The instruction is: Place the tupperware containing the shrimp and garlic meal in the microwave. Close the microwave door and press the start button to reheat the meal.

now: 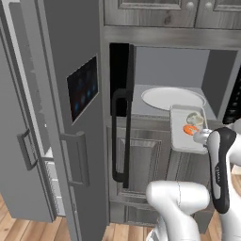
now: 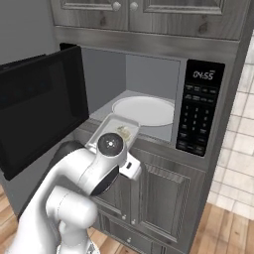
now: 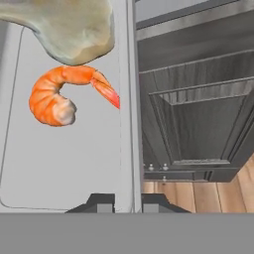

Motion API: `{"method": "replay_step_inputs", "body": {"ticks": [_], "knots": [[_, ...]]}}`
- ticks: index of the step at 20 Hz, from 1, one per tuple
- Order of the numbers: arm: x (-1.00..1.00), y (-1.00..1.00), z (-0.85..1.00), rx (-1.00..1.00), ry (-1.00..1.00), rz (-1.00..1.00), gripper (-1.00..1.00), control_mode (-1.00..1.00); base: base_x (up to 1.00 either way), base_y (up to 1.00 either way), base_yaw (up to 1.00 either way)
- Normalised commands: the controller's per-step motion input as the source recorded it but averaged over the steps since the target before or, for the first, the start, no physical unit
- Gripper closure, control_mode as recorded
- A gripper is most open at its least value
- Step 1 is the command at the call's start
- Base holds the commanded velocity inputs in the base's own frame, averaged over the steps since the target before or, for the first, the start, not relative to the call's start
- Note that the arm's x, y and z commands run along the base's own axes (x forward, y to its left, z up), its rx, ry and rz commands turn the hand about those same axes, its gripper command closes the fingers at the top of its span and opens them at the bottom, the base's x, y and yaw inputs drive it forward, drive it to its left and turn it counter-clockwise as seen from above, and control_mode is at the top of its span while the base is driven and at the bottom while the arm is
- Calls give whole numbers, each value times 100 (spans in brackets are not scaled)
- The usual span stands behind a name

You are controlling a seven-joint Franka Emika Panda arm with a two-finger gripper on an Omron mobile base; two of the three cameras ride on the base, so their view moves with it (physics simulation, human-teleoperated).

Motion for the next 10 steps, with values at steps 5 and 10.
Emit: {"method": "replay_step_inputs", "body": {"ticks": [5,10], "knots": [[47,-15,3,0,2,-2,100,-100,0,0,0],[57,-1,2,0,2,0,100,-100,0,0,0]]}}
